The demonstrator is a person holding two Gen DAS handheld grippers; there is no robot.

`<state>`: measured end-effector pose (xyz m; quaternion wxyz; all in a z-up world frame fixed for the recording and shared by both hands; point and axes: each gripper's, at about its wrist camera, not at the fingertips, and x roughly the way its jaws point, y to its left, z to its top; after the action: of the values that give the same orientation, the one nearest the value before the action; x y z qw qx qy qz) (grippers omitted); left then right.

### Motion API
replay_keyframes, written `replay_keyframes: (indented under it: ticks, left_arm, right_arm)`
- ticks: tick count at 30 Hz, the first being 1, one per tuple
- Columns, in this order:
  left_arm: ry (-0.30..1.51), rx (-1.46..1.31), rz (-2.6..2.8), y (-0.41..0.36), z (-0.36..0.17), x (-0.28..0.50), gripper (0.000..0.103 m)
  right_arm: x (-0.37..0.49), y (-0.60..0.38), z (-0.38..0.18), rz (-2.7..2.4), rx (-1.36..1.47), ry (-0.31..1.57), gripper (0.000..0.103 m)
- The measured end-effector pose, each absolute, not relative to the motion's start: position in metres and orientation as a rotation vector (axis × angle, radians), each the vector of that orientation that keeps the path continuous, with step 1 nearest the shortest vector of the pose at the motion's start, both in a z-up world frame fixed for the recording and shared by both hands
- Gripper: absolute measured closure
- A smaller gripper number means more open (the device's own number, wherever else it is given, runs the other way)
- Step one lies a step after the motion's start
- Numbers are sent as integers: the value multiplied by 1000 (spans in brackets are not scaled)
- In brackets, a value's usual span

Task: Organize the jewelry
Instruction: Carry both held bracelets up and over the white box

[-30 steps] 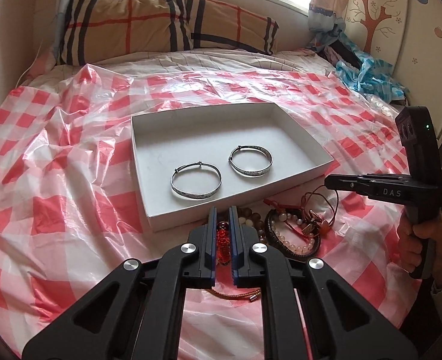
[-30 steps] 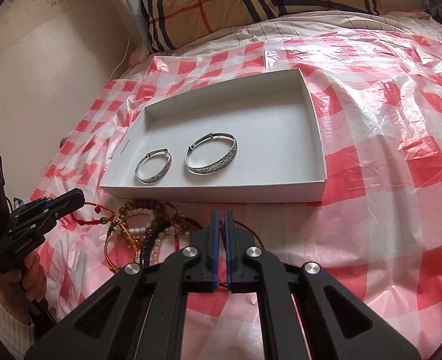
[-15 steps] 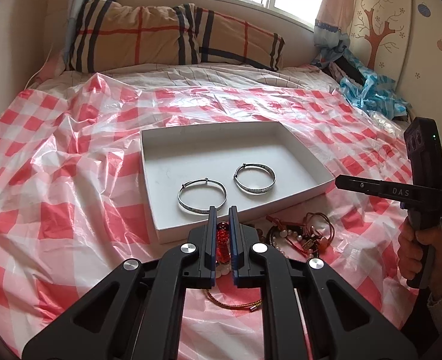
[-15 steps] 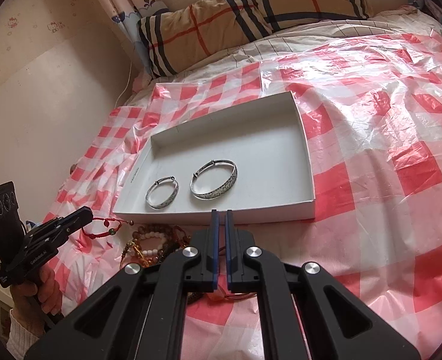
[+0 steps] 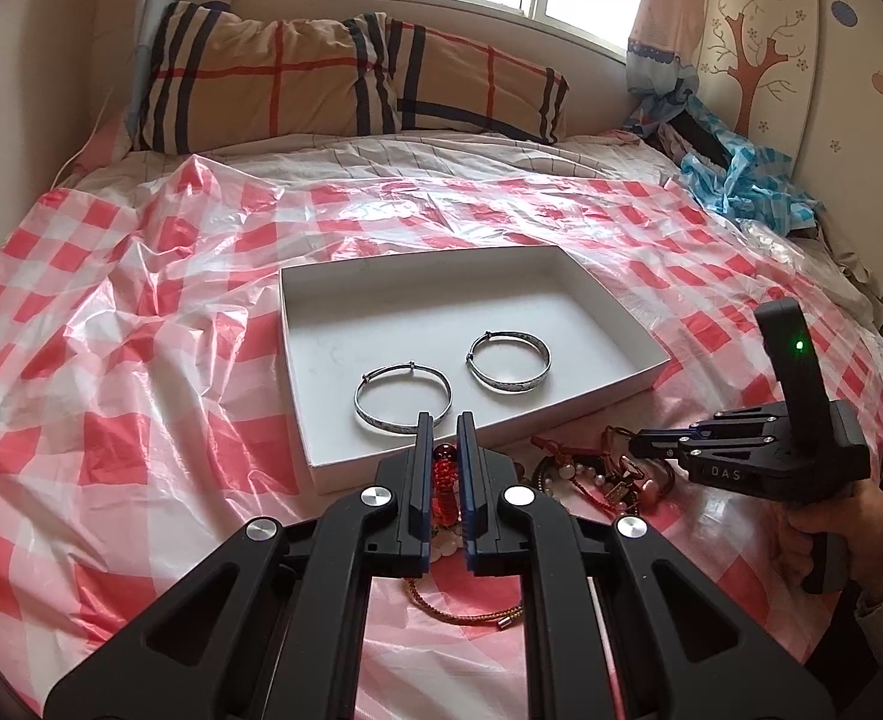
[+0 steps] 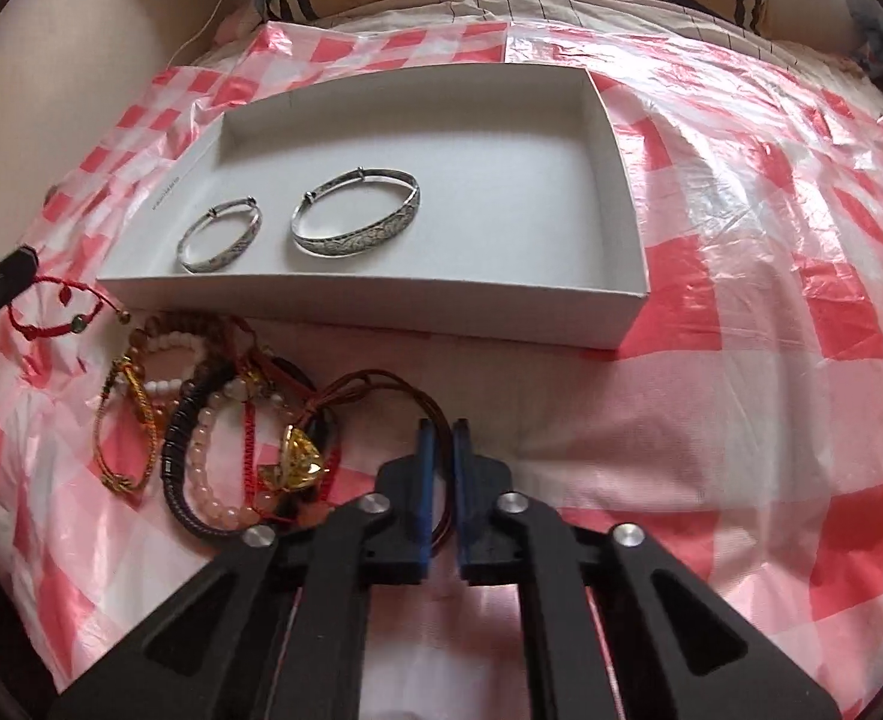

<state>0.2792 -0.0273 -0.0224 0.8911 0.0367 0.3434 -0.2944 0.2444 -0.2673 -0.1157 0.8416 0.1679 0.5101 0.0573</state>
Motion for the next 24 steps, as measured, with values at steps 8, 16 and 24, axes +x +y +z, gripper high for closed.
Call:
replay_keyframes:
  ticks: [8, 16, 24]
  left_arm:
    - [676, 29, -632, -28, -14, 278, 96]
    - [661, -8, -658, -38, -11, 280, 96]
    - [674, 3, -654, -41, -14, 278, 96]
  right_arm:
    - [231, -289, -68, 268, 588, 801, 99]
    - [232, -286, -47, 205, 485, 760, 99]
    - [263, -268, -120, 76, 400, 1061, 29]
